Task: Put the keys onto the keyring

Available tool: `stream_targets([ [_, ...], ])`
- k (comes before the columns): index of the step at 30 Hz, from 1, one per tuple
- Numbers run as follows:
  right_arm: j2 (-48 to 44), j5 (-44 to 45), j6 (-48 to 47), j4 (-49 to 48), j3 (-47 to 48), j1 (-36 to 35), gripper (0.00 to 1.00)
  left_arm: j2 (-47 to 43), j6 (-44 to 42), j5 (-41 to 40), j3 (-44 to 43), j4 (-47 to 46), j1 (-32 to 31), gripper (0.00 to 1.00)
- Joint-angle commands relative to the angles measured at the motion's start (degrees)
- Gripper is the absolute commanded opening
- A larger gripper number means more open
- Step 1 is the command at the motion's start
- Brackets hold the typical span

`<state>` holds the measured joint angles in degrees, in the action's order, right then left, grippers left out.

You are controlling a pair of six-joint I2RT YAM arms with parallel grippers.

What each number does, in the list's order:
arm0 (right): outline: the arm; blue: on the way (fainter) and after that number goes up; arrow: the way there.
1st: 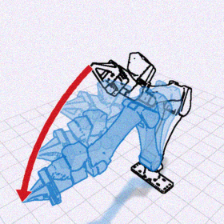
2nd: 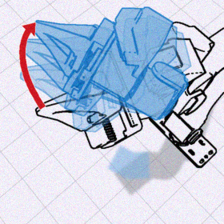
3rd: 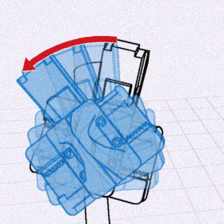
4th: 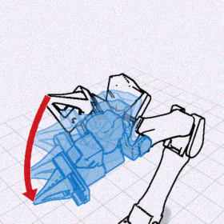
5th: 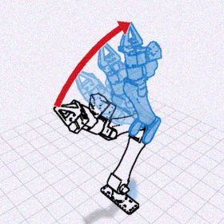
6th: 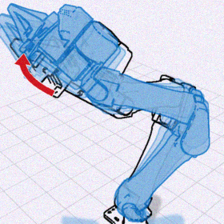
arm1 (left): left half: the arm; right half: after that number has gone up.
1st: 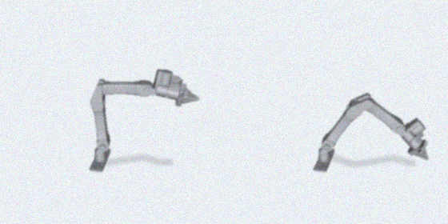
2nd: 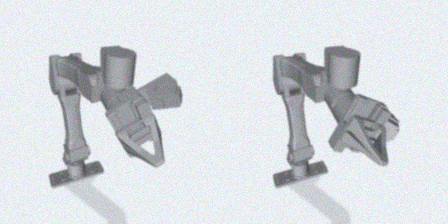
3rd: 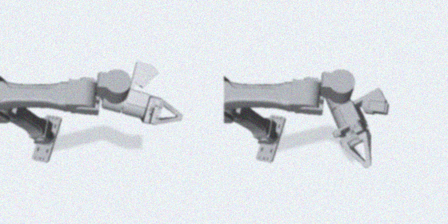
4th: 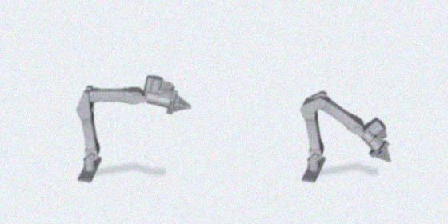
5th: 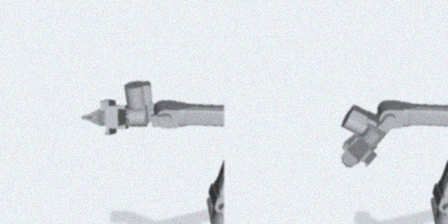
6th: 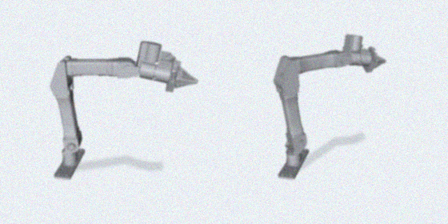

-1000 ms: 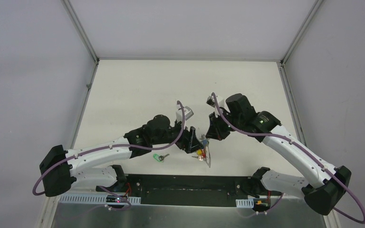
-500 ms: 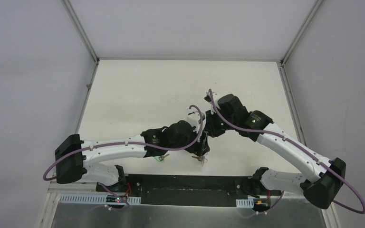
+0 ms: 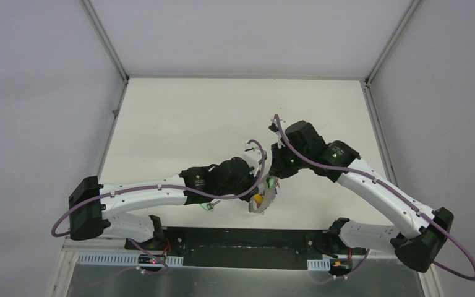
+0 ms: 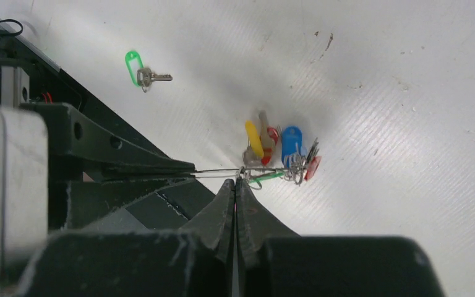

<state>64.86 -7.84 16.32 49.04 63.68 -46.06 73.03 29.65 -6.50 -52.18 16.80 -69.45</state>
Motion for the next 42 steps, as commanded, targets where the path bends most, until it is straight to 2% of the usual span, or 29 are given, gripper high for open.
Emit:
stream_targets([
  [1, -0.39, 0.08, -0.01, 2.50, 4.09, -0.22, 0.00, -2.01, -8.31, 0.14, -2.55, 0.27, -0.44, 0.00],
  [10, 2.57, -4.19, 0.64, 5.40, 6.85, 0.88, 0.00, -3.66, -23.43, -4.52, -4.48, 1.59, -0.47, 0.00],
  [17, 4.93, -9.16, 1.38, 5.74, 6.37, 3.50, 0.00, -6.40, -32.09, -4.19, -3.52, 1.52, -0.45, 0.00],
  [22, 4.53, -12.64, 2.85, 4.78, 5.40, 7.39, 0.00, -8.25, -34.92, -3.96, -2.48, 1.50, -0.47, 0.00],
  [30, 4.59, -23.54, 3.92, 0.39, 2.22, 14.56, 0.00, -8.71, -35.33, -2.17, -1.27, 1.47, -0.47, 0.00],
  [33, 3.80, -25.32, 3.92, -2.54, 0.99, 15.05, 0.10, -8.16, -34.63, -1.80, -1.29, 1.42, -0.44, 0.00],
  [38, 2.54, -26.04, 5.46, -5.75, -1.42, 15.21, 0.16, -6.89, -33.37, -1.58, -1.37, 1.36, -0.42, 0.00],
  [42, 2.17, -24.85, 6.07, -6.12, -2.85, 15.24, 0.28, -6.25, -32.56, -1.41, -1.28, 1.14, -0.45, 0.00],
])
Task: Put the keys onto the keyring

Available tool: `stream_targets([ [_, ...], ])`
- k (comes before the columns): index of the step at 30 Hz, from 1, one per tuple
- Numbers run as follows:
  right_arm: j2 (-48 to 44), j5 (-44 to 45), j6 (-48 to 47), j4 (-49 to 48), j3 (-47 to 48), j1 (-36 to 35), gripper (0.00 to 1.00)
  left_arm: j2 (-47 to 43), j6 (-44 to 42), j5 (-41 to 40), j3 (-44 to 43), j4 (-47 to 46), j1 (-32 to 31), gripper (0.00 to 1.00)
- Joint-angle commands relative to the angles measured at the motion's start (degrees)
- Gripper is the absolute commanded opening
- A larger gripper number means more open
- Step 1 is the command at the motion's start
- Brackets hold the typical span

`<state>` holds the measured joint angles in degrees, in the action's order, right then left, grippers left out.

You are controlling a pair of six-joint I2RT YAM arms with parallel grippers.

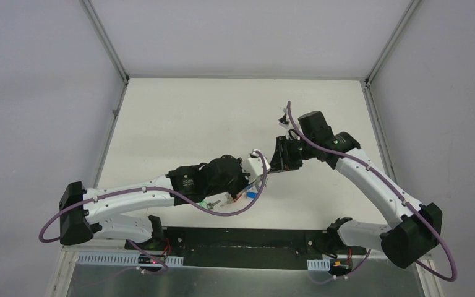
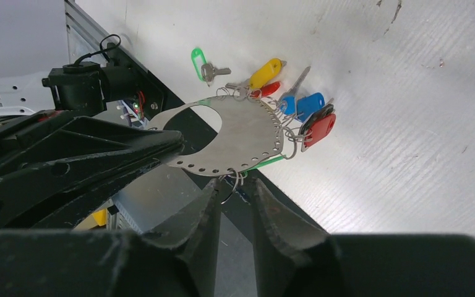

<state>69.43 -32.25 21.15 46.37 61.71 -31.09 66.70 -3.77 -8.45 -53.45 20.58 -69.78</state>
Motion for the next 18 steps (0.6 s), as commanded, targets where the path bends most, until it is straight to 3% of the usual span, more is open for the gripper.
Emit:
stream_targets([
  [1, -2.64, -0.11, 1.45, -3.44, -1.09, 0.26, 0.31, 0.18, 0.91, 0.48, 0.01, -2.65, -0.12, 0.00],
  [10, -6.95, 3.06, 5.34, -4.61, -2.11, 0.22, 0.55, 0.51, 2.15, -0.52, -0.39, -2.91, -0.11, 0.00],
  [18, -8.95, 8.70, 7.42, -4.49, -3.64, -3.21, 0.56, 1.52, 6.73, -2.66, -0.48, -3.41, -0.15, 0.00],
])
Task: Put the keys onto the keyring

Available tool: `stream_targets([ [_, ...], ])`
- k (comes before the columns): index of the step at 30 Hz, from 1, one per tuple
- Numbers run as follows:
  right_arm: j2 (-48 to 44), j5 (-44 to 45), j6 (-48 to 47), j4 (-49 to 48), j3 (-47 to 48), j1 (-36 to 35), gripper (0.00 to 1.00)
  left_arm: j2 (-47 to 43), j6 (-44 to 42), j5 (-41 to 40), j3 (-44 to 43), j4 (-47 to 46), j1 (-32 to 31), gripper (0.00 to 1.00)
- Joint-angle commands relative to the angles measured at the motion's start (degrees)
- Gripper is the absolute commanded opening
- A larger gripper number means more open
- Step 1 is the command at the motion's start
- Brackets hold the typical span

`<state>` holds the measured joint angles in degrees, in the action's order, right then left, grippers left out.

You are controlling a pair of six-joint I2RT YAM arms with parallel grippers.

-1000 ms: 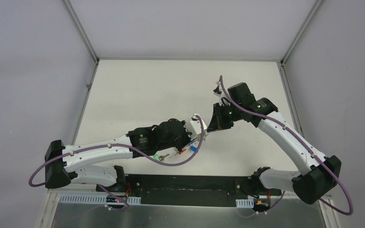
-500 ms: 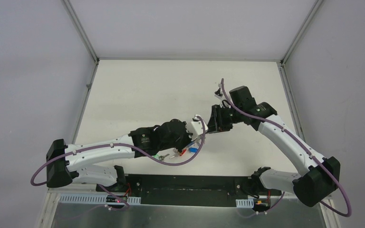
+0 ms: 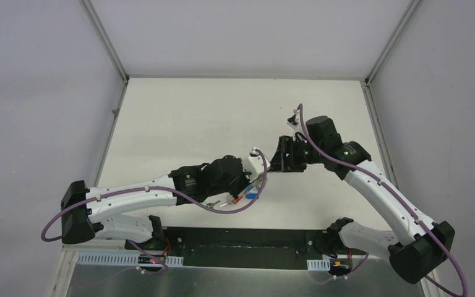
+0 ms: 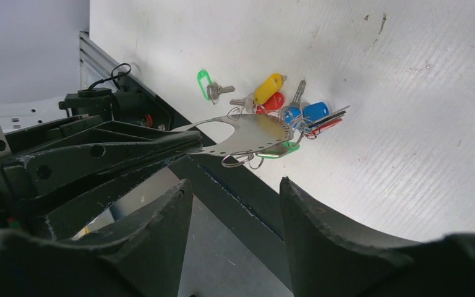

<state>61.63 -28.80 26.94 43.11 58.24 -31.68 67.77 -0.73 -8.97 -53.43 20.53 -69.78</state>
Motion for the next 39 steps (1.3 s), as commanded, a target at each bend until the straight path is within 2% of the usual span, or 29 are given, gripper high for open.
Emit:
stream_targets([
  [1, -1.16, 7.32, 1.12, -0.71, -0.10, -4.14, 0.56, 0.51, 4.10, -2.18, -0.50, -3.43, -0.10, 0.00],
  [8, -0.93, 22.50, -2.50, 0.33, 0.30, -14.64, 0.53, 0.74, 7.61, -2.38, -0.67, -3.65, -0.10, 0.00],
  [17, 3.37, 37.01, -4.43, -1.71, 1.44, -22.96, 0.51, 1.05, 8.04, -1.41, -0.45, -4.33, -0.15, 0.00],
  [23, 6.33, 41.27, -5.26, -3.56, 2.66, -25.31, 0.47, 0.53, 8.00, -1.14, -0.03, -4.28, -0.10, 0.00],
  [31, 5.05, 45.29, -6.36, -1.55, 5.40, -26.09, 0.34, 0.17, 8.02, -0.35, 0.28, -4.28, -0.10, 0.00],
  [39, 3.93, 44.76, -7.67, -1.20, 5.58, -26.06, 0.19, 0.17, 7.64, -0.31, 0.18, -4.33, -0.10, 0.00],
])
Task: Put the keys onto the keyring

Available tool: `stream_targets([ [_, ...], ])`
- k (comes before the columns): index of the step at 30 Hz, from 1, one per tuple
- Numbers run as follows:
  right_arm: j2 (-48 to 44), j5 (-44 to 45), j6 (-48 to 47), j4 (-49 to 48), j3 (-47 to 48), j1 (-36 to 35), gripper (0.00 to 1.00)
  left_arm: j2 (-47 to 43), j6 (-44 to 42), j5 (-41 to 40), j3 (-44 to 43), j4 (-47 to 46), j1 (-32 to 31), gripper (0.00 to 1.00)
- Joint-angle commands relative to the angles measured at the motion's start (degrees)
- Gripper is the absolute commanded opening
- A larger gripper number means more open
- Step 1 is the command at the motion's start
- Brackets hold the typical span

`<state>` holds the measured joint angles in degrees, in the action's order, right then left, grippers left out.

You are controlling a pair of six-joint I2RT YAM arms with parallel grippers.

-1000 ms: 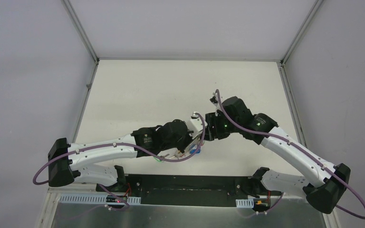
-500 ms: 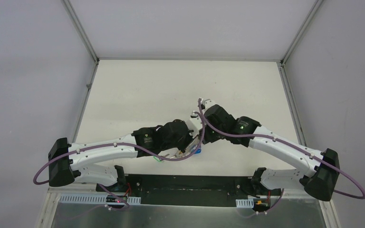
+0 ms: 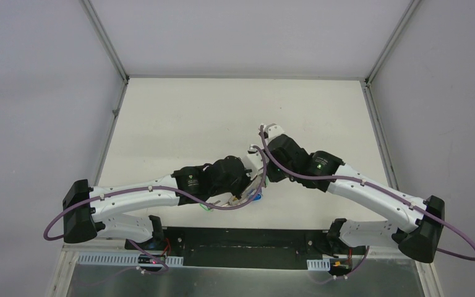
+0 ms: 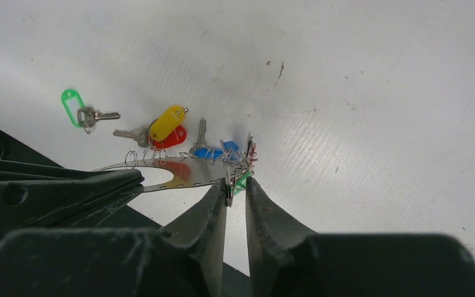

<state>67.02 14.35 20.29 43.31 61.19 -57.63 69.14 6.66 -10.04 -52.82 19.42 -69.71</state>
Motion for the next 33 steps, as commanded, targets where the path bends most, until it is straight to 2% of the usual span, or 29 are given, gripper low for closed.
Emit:
stream_targets([
  [1, -1.40, 1.12, -1.09, -1.61, 2.54, -0.12, 0.17, -1.22, 0.15, 0.86, -0.44, -3.17, -0.20, 0.00],
  [5, -1.43, -0.65, -1.14, -2.79, 1.86, -0.14, 0.11, -1.21, -0.17, 0.81, -0.48, -3.23, -0.16, 0.00],
  [7, -1.69, -1.26, -1.19, -3.11, 1.67, -0.12, 0.01, -1.29, -0.25, 0.72, -0.49, -3.18, -0.22, 0.00],
  [8, -1.81, -1.54, -1.21, -3.22, 1.65, -0.12, 0.00, -1.20, -0.32, 0.68, -0.51, -3.18, -0.17, 0.00],
  [13, -1.90, -3.77, -1.44, -2.13, 2.64, -0.12, 0.00, -1.20, -1.30, 0.73, -0.14, -3.12, -0.21, 0.00],
  [22, 3.88, -12.16, -2.17, 8.11, 8.08, 2.24, 0.00, -1.47, -6.09, -0.92, -0.64, -1.42, -0.16, 0.00],
  [33, 4.56, -34.75, 0.24, 6.11, 5.91, 13.94, 0.00, -1.38, -11.54, -0.66, -0.67, -0.78, -0.23, 0.00],
])
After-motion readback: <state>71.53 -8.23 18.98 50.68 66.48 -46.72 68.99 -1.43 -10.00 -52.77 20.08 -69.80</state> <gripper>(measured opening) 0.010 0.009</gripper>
